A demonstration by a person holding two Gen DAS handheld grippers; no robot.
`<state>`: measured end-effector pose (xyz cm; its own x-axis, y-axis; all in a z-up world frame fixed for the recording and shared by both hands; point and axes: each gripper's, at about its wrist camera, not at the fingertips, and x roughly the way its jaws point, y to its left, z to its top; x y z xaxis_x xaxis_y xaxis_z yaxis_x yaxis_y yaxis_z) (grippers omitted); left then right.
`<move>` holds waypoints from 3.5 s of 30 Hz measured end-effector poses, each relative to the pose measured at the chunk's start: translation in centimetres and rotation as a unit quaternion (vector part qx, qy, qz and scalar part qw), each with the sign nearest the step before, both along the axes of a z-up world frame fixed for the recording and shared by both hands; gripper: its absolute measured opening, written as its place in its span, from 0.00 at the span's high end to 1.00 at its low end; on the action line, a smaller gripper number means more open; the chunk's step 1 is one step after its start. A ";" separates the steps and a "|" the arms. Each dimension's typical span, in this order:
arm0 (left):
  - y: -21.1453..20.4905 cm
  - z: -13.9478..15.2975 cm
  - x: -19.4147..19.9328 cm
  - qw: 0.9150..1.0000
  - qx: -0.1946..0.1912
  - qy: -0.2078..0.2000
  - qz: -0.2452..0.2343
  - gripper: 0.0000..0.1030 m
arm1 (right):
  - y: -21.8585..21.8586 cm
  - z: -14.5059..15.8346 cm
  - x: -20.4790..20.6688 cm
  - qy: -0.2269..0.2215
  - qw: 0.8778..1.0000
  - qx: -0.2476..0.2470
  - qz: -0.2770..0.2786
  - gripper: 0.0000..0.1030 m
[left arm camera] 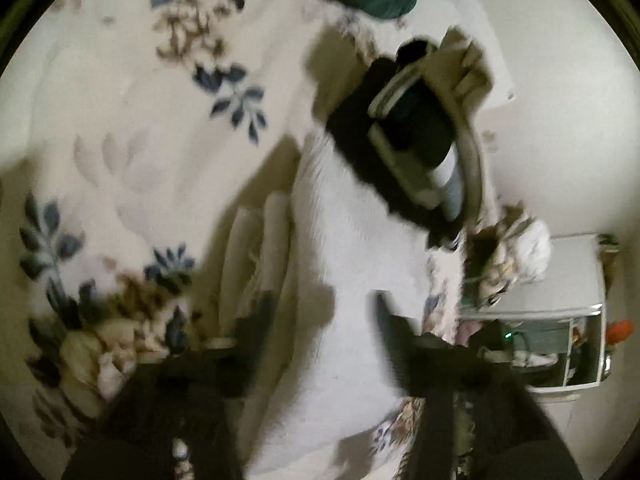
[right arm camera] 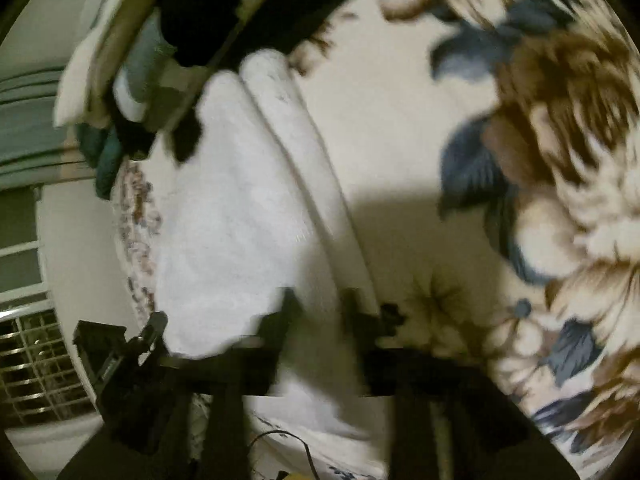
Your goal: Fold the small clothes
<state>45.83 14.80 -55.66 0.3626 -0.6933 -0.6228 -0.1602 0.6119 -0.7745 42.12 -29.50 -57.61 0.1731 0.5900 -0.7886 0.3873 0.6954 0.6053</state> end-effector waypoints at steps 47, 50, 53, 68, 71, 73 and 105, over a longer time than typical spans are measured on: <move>-9.2 24.7 14.5 0.984 -0.021 -0.159 -0.074 0.69 | -0.7 26.8 9.4 -0.176 0.981 0.076 -0.010 0.66; -11.2 25.0 19.6 0.984 -0.001 -0.160 -0.083 0.69 | -1.2 28.3 14.8 -0.182 0.981 0.067 -0.022 0.66; -12.8 23.1 23.8 0.984 0.027 -0.153 -0.091 0.69 | -2.9 27.0 19.7 -0.175 0.982 0.060 -0.033 0.66; -14.9 16.5 26.9 0.960 0.232 -0.124 -0.090 0.59 | -0.9 16.8 30.8 -0.074 0.993 -0.074 0.048 0.43; -15.2 17.9 26.8 0.948 0.280 -0.137 -0.070 0.59 | -0.1 18.1 30.1 -0.085 0.985 -0.142 0.058 0.30; -15.4 18.6 26.5 0.941 0.297 -0.149 -0.061 0.54 | 0.7 19.3 29.1 -0.088 0.979 -0.177 0.058 0.20; -19.7 37.2 3.7 0.880 0.411 -0.233 -0.051 0.00 | 5.3 44.8 1.8 -0.193 0.855 -0.482 -0.007 0.00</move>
